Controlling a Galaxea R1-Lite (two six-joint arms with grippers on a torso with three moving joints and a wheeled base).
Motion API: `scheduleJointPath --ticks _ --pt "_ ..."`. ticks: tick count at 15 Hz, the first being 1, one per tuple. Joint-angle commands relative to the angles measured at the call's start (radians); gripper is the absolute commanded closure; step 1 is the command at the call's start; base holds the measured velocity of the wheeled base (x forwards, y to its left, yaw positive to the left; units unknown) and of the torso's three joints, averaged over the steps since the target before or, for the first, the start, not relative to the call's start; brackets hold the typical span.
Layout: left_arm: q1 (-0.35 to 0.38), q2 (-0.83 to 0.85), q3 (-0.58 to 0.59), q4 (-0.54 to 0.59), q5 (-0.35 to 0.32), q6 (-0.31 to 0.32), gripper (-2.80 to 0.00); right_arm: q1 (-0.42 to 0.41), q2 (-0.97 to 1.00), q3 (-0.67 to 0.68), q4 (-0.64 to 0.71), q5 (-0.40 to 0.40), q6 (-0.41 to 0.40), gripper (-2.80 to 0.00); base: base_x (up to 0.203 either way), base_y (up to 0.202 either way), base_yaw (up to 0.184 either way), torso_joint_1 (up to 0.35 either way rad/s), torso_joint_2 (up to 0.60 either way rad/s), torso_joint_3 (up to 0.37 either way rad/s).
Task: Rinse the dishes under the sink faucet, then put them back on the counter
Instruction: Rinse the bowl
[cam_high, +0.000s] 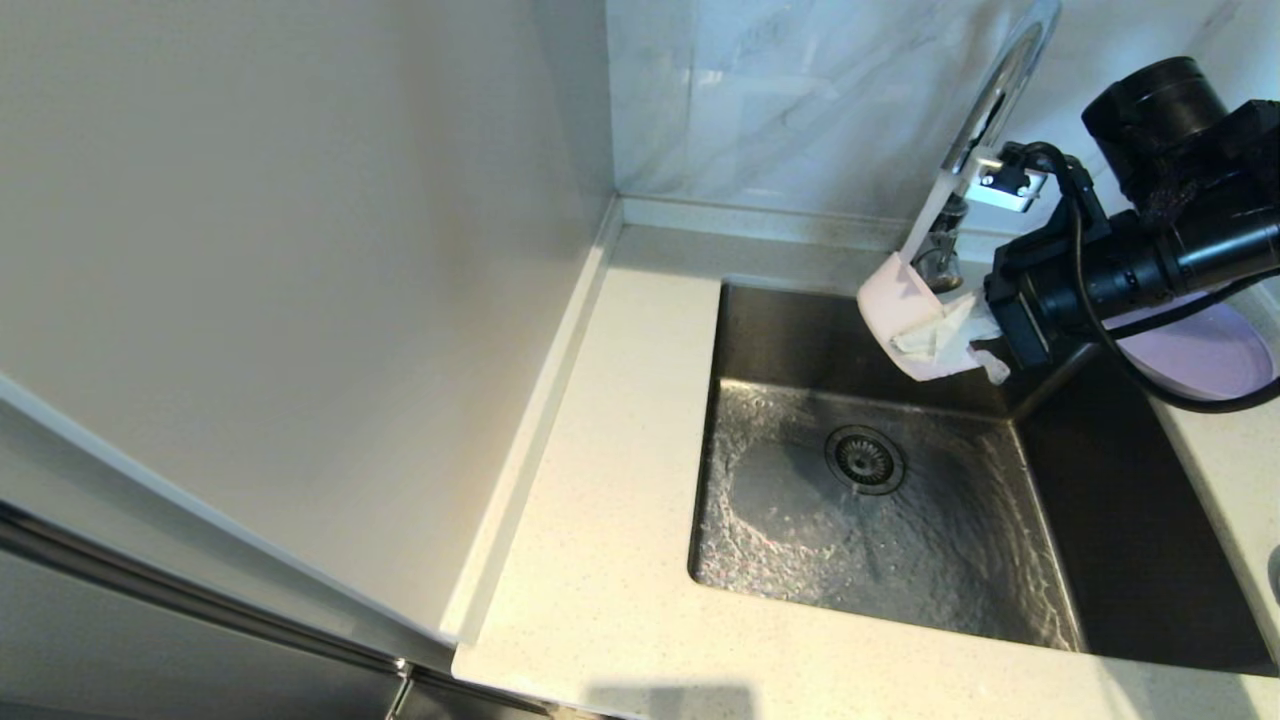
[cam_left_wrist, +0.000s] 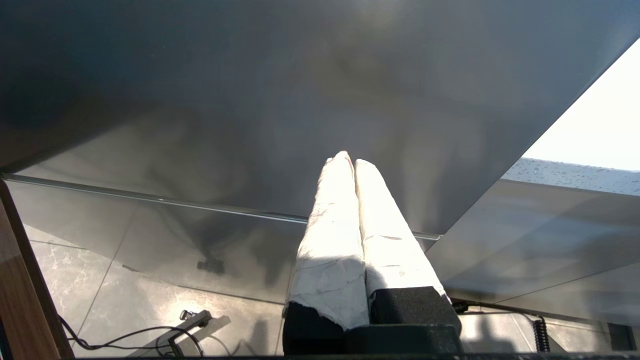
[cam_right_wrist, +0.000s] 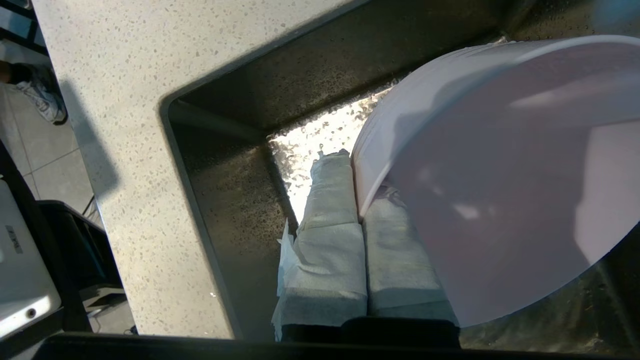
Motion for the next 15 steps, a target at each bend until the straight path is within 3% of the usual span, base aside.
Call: scheduleJointPath --ticks 1,5,7,10,13,15 --pt "0.0 0.0 0.0 0.0 0.001 0.0 0.0 0.0 0.003 0.0 0.004 0.003 0.002 0.0 0.0 0.0 0.0 0.0 0.0 0.0" --pt "0.0 0.0 0.0 0.0 -0.001 0.0 0.0 -0.001 -0.002 0.002 0.005 -0.026 0.016 0.0 0.0 0.0 0.0 0.0 0.0 0.0" --pt "0.0 0.0 0.0 0.0 0.0 0.0 0.0 -0.015 -0.02 0.003 0.005 -0.036 0.073 0.0 0.0 0.0 0.0 0.0 0.0 0.0" --pt "0.0 0.0 0.0 0.0 0.001 0.0 0.0 -0.12 -0.07 0.036 0.031 -0.039 0.152 0.0 0.0 0.0 0.0 0.0 0.0 0.0" --pt "0.0 0.0 0.0 0.0 0.001 0.0 0.0 -0.23 -0.127 0.138 0.066 -0.021 0.167 0.0 0.0 0.0 0.0 0.0 0.0 0.0" --pt "0.0 0.0 0.0 0.0 0.001 0.0 0.0 -0.276 -0.169 0.189 0.069 0.033 0.177 0.0 0.0 0.0 0.0 0.0 0.0 0.0"
